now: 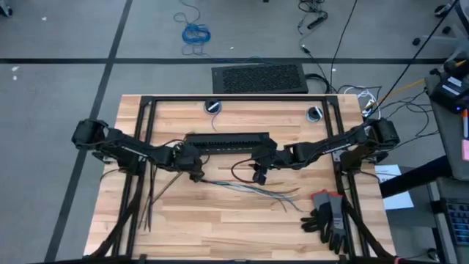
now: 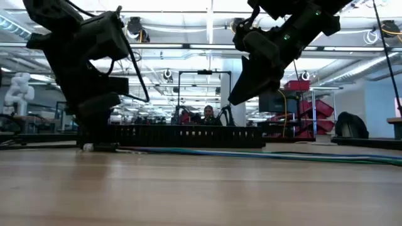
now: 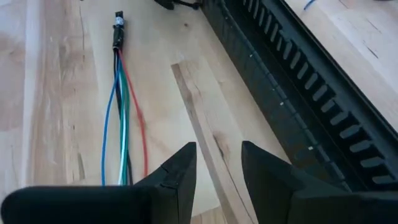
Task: Ziptie cables
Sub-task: Wrap the cable wires with zip tie
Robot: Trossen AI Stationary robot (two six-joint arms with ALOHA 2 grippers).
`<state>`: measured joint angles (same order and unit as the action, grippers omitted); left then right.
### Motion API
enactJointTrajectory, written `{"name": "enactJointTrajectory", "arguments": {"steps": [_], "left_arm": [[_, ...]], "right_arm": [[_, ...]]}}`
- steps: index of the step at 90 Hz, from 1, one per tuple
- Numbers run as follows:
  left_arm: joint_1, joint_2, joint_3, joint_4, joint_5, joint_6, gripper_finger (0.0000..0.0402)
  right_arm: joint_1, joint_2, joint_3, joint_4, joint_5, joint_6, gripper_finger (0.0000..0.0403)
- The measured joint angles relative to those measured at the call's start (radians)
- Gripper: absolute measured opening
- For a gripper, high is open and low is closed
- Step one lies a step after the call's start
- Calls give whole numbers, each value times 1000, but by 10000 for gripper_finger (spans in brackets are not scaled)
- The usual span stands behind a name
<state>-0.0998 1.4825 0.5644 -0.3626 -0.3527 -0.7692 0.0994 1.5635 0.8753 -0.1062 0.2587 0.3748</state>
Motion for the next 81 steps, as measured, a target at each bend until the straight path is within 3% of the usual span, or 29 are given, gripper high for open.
{"name": "enactJointTrajectory", "arguments": {"steps": [21,41,52,81], "left_arm": [[0,52,3,52,-24,-2,76],[-13,55,0,77,-27,0,33],[-14,56,0,83,-29,56,6],[-17,39,-2,94,-41,76,1]], "right_arm": [[0,0,0,-2,-2,0,118],[0,0,0,-3,-2,6,114],[1,0,0,-3,8,49,94],[1,-5,0,-3,11,59,29]]}}
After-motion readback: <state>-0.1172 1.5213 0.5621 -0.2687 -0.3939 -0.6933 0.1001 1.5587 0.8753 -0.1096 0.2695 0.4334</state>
